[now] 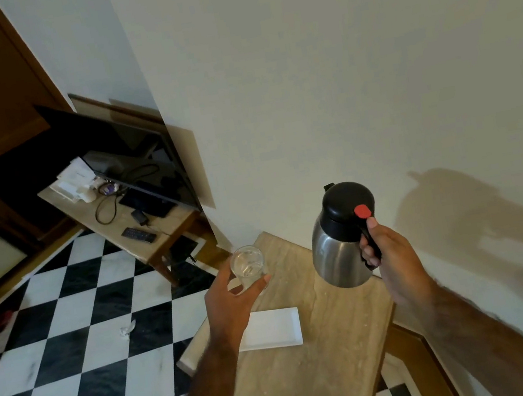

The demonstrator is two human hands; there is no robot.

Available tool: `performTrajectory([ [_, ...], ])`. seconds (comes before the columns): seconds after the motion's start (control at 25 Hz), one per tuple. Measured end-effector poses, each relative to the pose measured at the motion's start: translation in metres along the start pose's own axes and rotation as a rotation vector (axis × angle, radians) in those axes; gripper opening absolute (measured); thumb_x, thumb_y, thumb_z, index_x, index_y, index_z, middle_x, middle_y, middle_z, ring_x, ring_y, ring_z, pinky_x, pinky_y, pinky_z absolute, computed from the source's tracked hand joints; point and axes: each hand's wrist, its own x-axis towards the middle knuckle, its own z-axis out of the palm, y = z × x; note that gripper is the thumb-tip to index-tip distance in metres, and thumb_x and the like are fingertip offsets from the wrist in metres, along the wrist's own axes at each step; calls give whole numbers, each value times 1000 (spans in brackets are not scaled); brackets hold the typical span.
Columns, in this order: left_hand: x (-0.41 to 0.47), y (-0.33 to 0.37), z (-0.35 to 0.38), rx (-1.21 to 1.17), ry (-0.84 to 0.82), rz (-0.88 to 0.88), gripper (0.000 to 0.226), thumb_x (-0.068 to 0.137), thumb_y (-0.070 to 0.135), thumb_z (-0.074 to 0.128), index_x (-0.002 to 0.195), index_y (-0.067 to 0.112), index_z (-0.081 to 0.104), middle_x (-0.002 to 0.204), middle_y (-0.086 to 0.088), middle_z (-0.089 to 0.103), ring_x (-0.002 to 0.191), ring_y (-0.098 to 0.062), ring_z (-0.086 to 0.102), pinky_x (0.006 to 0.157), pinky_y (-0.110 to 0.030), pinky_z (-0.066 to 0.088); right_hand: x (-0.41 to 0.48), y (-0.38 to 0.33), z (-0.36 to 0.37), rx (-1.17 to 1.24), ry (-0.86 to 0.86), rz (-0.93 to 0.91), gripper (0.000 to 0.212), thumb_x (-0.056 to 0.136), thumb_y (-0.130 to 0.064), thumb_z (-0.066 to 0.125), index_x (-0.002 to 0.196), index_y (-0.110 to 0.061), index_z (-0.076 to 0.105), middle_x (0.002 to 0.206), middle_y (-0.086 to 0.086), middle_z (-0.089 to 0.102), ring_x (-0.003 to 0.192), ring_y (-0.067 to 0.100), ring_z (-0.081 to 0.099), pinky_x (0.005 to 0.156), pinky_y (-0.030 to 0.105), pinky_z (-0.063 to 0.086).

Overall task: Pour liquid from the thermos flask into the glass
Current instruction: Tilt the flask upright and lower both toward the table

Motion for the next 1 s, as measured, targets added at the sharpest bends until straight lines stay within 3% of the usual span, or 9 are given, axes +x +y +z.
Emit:
performTrajectory([
  [0.2,22,-65,24,116,12,-28,71,72,47,92,135,33,63,128,12,72,114,-11,67,99,-33,56,12,65,-9,78,61,56,46,110,-41,43,80,-12,62,64,5,49,63,20,40,79,39,35],
  [0.28,32,-97,36,95,-17,-56,68,73,48,92,133,38,63,124,22,72,110,-4,69,98,-30,56,19,97,-14,129,78,93,42,107,-43,47,81,-13,62,66,6,50,64,21,41,82,42,34],
  [0.4,41,-136,55,64,-49,-115,67,72,55,89,132,48,59,123,33,69,116,9,66,88,-15,56,32,146,-18,141,93,116,41,102,-44,48,79,-16,66,67,7,51,65,22,43,84,44,34],
  [0.52,49,-176,71,91,-44,-137,60,75,48,88,126,54,58,118,39,67,113,19,62,79,-1,52,45,190,-20,153,65,122,46,109,-37,45,74,-27,73,66,2,55,65,20,44,81,42,36],
  [0.6,53,-210,84,132,-44,-165,64,78,41,89,133,46,58,117,33,69,109,20,62,78,1,50,53,223,-24,178,52,136,44,109,-41,47,78,-29,75,66,-2,58,64,16,47,80,39,37],
  [0.72,55,-247,98,266,-49,-165,66,82,34,87,140,24,59,133,7,68,107,1,64,88,3,40,64,260,-28,169,28,147,37,102,-49,50,82,-30,74,68,-4,59,65,13,50,83,37,39],
  [0.84,60,-280,111,316,-61,-143,66,79,33,90,137,19,63,133,-1,70,113,-12,63,74,12,37,74,290,-25,154,0,153,35,100,-50,50,82,-32,74,70,-4,59,68,14,49,82,37,37],
  [0.92,62,-300,117,311,-65,-138,68,77,31,93,137,19,63,134,-1,70,116,-16,64,78,6,45,79,307,-22,157,-2,160,34,100,-49,50,84,-30,73,72,-3,58,70,16,48,82,38,37],
  [1.0,64,-316,122,288,-82,-149,71,75,26,94,138,20,62,136,0,68,121,-17,64,91,-17,56,82,321,-20,176,12,169,34,100,-48,51,88,-25,72,73,-1,57,71,17,48,79,37,38],
])
